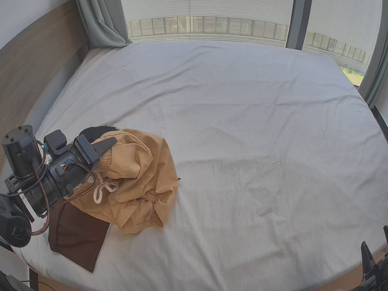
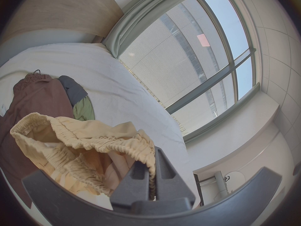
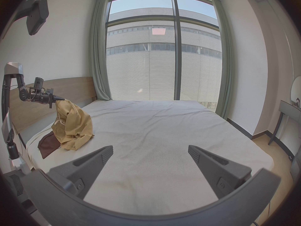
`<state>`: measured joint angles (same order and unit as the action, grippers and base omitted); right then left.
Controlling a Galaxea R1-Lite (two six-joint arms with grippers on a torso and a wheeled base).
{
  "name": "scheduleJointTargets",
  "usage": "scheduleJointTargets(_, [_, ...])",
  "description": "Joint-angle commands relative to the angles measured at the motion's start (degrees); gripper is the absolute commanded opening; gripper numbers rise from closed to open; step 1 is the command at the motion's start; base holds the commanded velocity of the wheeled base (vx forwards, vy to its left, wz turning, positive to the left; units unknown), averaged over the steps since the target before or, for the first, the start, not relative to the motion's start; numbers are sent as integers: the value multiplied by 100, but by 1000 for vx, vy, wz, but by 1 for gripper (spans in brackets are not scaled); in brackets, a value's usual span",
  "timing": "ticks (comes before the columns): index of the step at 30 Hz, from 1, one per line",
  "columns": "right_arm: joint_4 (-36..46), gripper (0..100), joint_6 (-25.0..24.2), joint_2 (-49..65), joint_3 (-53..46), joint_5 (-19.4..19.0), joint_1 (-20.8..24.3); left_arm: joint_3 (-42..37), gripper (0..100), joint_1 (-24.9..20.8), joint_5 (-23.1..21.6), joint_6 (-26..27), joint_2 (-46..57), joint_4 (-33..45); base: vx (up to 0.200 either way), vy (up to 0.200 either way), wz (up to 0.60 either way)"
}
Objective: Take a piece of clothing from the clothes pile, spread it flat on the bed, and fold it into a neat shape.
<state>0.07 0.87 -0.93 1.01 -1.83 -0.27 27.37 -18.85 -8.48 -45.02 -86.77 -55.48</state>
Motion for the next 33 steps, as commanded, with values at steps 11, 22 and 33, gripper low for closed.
scheduleJointTargets(11, [1,100,1,31,-101,-2,0,181,0,-761,558,-121,196,55,0,0,0])
scheduleJointTargets(22, [1,100,1,31,-101,-2,0,427,0,-1315,1068,-121,196,64,0,0,0])
scheduleJointTargets(33, [1,100,1,31,-101,-2,0,515,0,-1816,1051,-227,196,37,0,0,0])
